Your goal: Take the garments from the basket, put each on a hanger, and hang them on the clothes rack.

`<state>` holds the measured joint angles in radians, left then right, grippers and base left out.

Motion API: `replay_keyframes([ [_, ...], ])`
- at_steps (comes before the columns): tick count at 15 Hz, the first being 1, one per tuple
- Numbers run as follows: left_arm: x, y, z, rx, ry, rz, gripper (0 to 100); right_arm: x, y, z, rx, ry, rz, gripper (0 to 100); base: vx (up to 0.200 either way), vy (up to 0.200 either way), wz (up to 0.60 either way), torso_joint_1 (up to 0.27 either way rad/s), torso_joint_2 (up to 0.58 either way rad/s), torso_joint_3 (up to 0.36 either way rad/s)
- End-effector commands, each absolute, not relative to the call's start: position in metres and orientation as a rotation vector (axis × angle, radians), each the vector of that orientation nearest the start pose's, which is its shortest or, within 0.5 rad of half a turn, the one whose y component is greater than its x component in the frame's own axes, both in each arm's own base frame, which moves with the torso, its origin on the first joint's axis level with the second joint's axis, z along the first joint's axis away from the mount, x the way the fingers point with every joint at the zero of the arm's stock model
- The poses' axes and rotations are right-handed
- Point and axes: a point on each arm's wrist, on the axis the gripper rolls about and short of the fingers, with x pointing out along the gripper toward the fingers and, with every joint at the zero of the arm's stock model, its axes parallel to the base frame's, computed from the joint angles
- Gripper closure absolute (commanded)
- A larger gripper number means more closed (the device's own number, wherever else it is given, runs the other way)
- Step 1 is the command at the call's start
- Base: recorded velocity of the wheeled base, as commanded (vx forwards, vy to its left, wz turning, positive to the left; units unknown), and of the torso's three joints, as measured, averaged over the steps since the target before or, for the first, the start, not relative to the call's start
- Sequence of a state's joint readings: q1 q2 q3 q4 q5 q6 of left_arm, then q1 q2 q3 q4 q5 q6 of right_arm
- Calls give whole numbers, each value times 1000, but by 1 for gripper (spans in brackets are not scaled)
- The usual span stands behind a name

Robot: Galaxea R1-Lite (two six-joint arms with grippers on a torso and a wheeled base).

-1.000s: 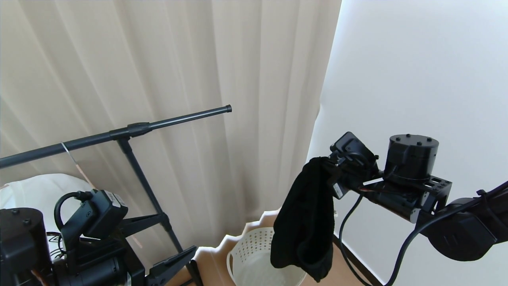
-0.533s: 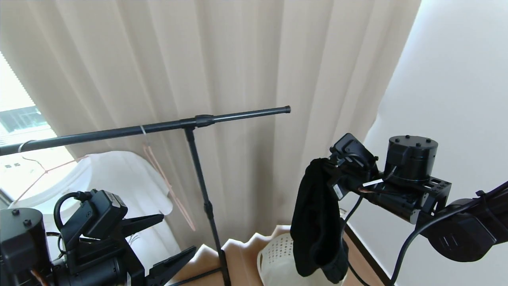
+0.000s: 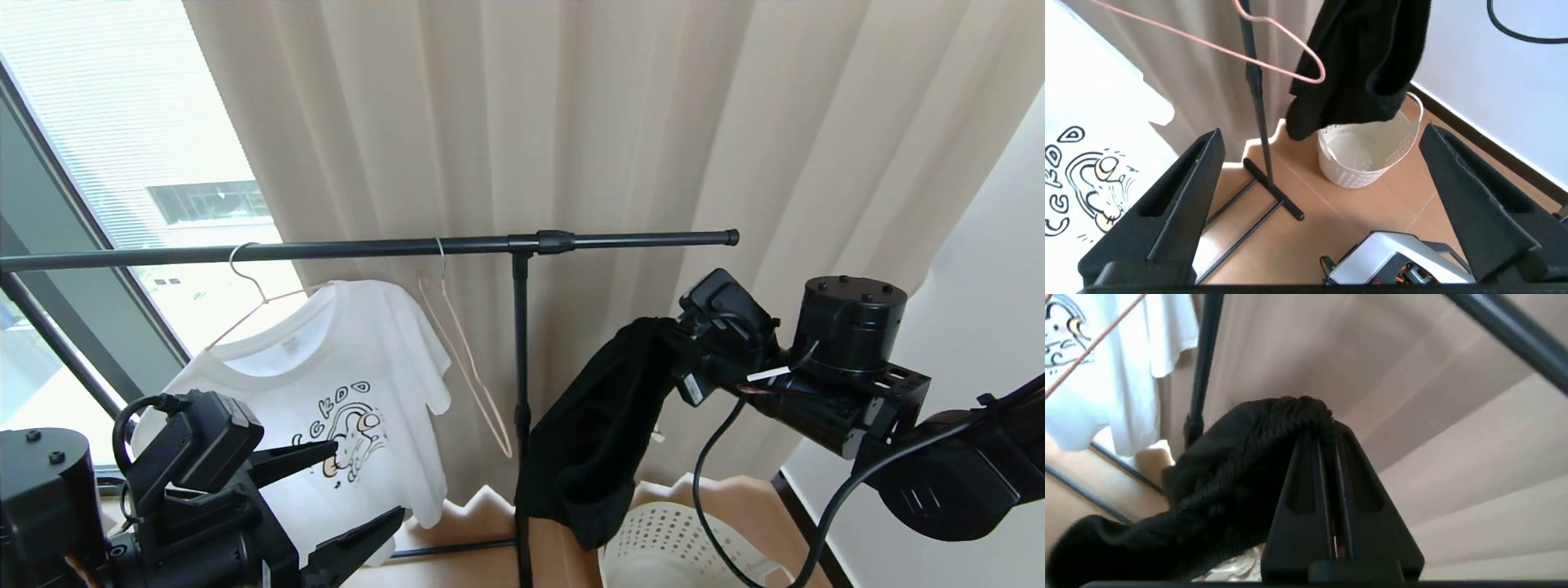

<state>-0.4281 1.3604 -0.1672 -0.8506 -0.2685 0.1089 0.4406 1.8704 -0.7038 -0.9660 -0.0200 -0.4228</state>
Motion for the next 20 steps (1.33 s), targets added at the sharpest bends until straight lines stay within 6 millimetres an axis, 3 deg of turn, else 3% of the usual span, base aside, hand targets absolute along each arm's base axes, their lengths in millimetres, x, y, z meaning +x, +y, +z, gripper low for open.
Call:
replay_keyframes([
  [1,150,-75,124,131,313,-708,0,297,140,129,-461,106,468,100,0,0,0,0,0,0],
  [3,150,-75,124,131,314,-705,0,298,138,129,-455,93,492,100,0,0,0,0,0,0],
  [9,150,-75,124,119,320,-704,0,299,137,130,-454,89,488,100,-200,0,0,-1,7,0],
  [20,150,-75,124,120,321,-706,0,299,136,130,-454,88,486,100,0,182,0,2,1,3],
])
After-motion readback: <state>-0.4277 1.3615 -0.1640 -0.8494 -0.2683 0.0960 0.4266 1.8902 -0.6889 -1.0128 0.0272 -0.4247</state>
